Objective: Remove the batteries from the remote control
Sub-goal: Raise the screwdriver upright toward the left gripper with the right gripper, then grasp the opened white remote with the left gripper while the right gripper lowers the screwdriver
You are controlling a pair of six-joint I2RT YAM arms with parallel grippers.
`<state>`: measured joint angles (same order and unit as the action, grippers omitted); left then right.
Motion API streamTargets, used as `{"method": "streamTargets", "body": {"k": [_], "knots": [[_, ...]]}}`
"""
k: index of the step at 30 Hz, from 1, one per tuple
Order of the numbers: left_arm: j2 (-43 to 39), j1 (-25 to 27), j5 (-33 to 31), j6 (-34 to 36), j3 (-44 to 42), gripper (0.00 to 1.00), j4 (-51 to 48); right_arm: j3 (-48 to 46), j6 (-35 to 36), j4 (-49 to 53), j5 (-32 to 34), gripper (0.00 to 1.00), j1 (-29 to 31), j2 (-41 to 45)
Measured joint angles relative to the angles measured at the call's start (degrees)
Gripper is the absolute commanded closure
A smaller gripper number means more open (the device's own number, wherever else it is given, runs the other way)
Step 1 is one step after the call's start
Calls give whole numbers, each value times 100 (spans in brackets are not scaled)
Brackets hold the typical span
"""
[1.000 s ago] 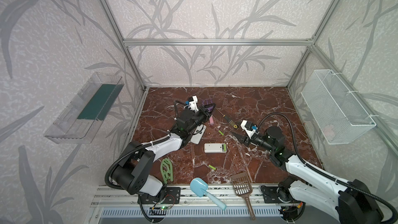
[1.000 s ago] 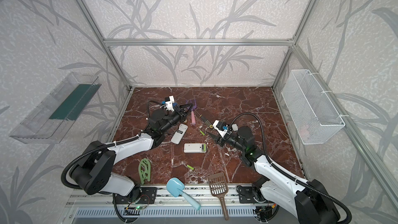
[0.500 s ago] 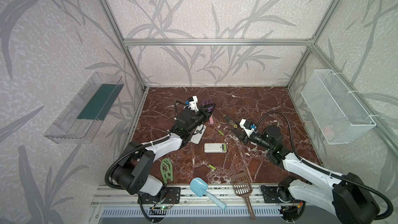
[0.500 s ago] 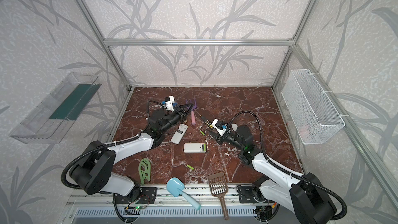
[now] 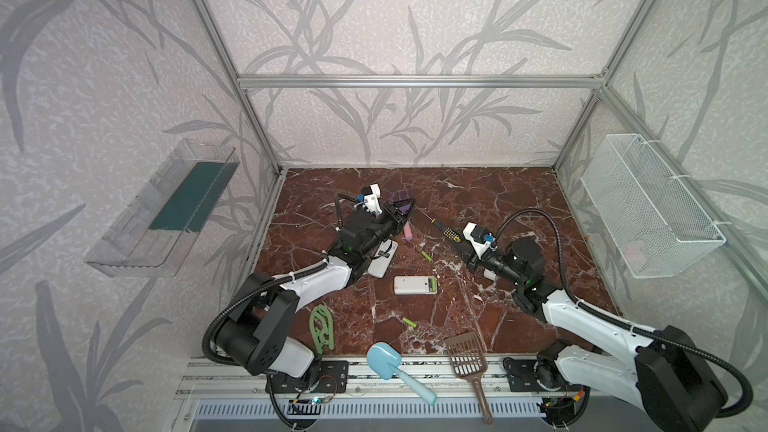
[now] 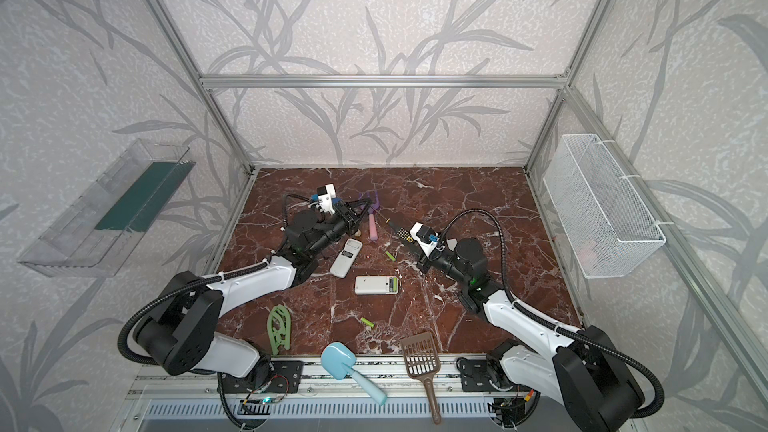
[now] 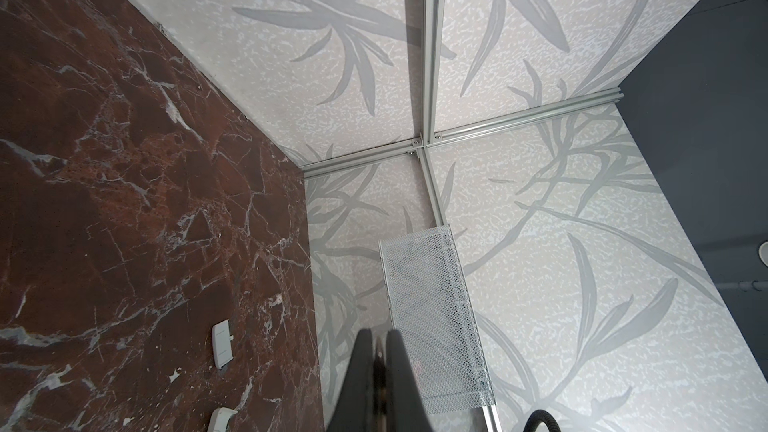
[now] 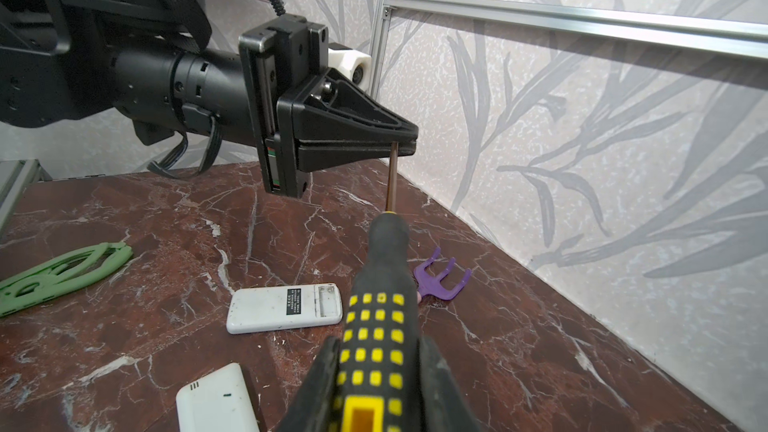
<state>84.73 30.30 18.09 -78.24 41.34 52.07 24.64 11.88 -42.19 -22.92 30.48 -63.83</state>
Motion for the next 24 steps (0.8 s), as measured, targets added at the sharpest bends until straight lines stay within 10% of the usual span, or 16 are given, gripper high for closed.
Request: {"method": "streamTargets", "body": {"k": [5,10,15,24], "knots": [[0,-2,-4,0,-15,97,11,17,26,52,7,92,0,0],[-2,-57,37,87,-17,32,-173,46,175,420,15,100,7,125],[-249,-151,57,584,26,6,-1215,90,369,1346,391,100,166,522],[-984,-199,-667,3097,1449,0,-4878,321,595,3560,1550,100,835,1598]]}}
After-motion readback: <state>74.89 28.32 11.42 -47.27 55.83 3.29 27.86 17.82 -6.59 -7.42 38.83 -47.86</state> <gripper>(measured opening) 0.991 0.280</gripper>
